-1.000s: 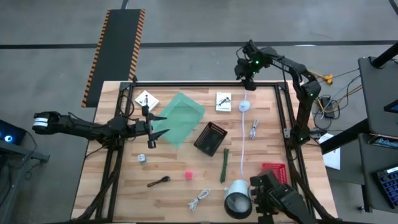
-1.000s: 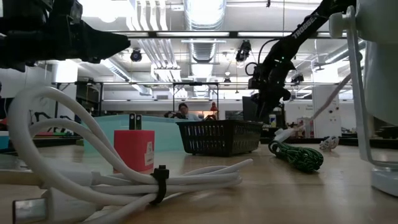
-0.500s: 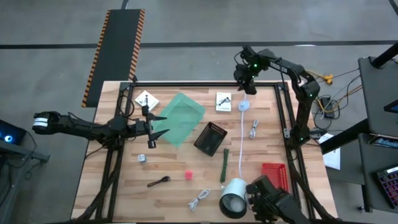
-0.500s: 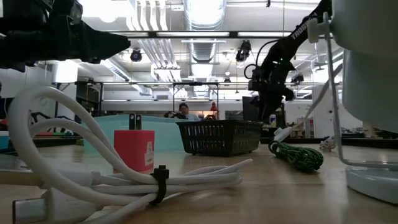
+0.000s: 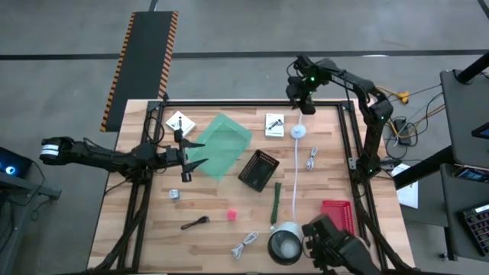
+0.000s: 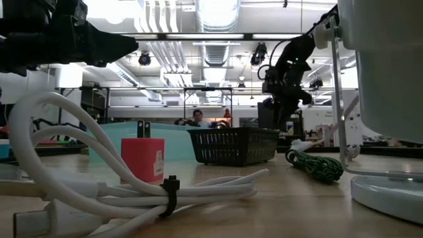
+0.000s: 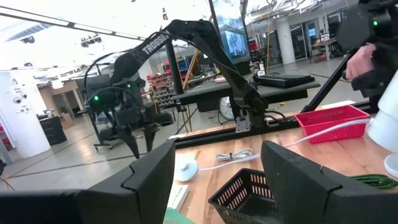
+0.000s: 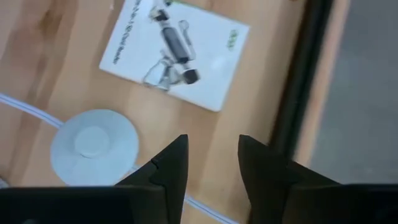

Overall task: Pick and place items into bin
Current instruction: Put the top white charger cable into the green bin

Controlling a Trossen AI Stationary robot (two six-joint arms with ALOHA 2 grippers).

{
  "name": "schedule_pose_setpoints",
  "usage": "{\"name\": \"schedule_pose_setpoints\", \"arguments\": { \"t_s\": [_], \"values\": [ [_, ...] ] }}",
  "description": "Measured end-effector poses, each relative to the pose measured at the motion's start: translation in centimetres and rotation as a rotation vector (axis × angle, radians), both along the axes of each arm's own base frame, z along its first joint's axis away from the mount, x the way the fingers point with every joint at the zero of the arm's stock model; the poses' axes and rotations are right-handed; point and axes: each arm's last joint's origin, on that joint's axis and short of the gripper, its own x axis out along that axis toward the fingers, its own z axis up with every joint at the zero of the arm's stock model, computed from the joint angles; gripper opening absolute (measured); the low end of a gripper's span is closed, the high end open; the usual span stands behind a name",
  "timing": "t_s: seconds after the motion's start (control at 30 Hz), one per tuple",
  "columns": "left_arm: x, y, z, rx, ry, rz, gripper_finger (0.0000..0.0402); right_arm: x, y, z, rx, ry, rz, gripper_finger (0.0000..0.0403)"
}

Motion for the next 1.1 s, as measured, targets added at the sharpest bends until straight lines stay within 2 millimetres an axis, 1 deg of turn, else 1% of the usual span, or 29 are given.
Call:
{"name": "schedule_pose_setpoints", "arguments": {
  "t_s": [0.1,0.2,0.33,0.43,0.5,0.7,0.93,1.1],
  "values": [
    [0.0,0.0,0.0,0.000,0.000,0.000,0.0222,0.0,-0.5,0.8,-0.032,-0.018,0.000,0.0113],
    [0.0,0.0,0.0,0.000,0.001,0.000,0.0222,0.2,-0.8,1.2,-0.077,-0.043,0.026,0.0106],
    [0.0,0.0,0.0,-0.001,0.001,0.001,0.0222,0.6,-0.5,0.4,-0.075,-0.009,0.069,0.0104],
    [0.0,0.0,0.0,-0.001,0.002,0.008,0.0222,0.9,-0.1,-0.2,-0.087,0.074,0.091,0.0111],
    [0.0,0.0,-0.1,-0.001,0.005,0.008,0.0222,1.0,0.0,-0.2,-0.087,0.071,0.090,0.0118],
    [0.0,0.1,-0.1,-0.003,0.006,0.026,0.0222,1.2,0.6,0.0,-0.013,0.016,0.103,0.0131],
    [0.0,0.1,-0.1,-0.004,0.005,0.033,0.0222,1.1,1.2,0.1,0.077,-0.029,0.100,0.0132],
    [0.0,0.1,-0.1,-0.004,0.005,0.037,0.0222,1.2,1.4,0.4,0.130,-0.050,0.063,0.0127]
  ]
}}
